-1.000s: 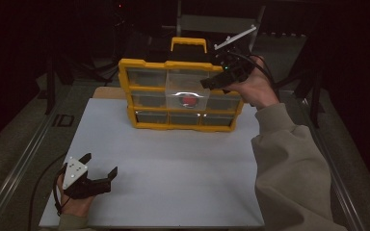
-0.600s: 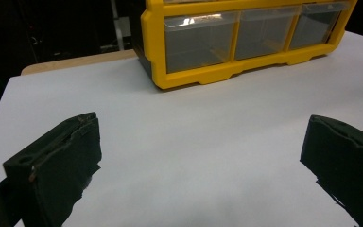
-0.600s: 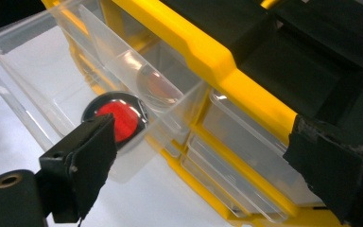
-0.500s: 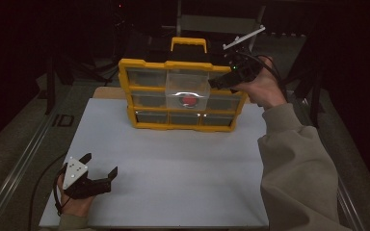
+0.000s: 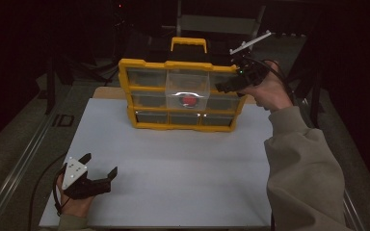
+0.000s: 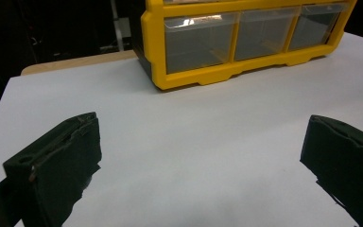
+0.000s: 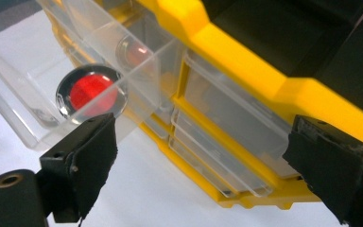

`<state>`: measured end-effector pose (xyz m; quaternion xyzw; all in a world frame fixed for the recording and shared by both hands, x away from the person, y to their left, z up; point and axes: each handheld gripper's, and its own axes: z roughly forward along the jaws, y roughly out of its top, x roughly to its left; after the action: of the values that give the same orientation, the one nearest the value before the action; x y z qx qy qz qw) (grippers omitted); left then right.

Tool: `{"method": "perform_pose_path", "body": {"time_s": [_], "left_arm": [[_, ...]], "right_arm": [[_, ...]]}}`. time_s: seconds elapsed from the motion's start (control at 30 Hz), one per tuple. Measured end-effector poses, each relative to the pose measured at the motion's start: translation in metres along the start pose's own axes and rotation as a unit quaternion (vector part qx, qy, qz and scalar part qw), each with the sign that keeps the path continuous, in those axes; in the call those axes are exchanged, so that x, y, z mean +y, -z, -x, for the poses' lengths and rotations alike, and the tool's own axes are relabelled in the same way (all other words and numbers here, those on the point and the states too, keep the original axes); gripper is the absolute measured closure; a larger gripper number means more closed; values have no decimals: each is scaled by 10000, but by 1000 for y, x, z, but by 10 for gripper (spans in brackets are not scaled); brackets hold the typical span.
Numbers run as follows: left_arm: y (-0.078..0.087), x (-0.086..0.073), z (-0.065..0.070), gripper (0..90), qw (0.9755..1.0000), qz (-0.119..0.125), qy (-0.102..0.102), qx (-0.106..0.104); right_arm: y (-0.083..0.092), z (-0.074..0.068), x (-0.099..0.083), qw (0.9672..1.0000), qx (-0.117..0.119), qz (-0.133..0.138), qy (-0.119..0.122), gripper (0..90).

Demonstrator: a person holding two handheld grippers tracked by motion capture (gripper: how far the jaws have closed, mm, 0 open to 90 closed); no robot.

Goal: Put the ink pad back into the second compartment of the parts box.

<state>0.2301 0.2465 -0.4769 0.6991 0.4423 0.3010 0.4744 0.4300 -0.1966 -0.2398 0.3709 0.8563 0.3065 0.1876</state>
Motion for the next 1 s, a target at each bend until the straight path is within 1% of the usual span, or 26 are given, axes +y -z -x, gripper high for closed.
{"method": "perform_pose_path", "body": {"time_s": [0.03, 0.33, 0.47, 0.63, 1.0], "left_arm": [[0, 0, 0, 0, 10000, -1, -3, 1], [1, 0, 0, 0, 10000, 4, -1, -5], [1, 0, 0, 0, 10000, 25, 8, -7], [0, -1, 0, 0, 10000, -5, -16, -10], [0, -1, 0, 0, 10000, -12, -3, 3]], "right_arm": [[-2, -1, -2, 10000, 32, -29, 23, 91], [-13, -5, -13, 9998, 72, -143, 115, 98], [-18, -6, -18, 9997, 109, -154, 131, 98], [-24, -9, -23, 9995, 160, -197, 188, 98], [-31, -19, -29, 9988, 305, -230, 318, 99]]}}
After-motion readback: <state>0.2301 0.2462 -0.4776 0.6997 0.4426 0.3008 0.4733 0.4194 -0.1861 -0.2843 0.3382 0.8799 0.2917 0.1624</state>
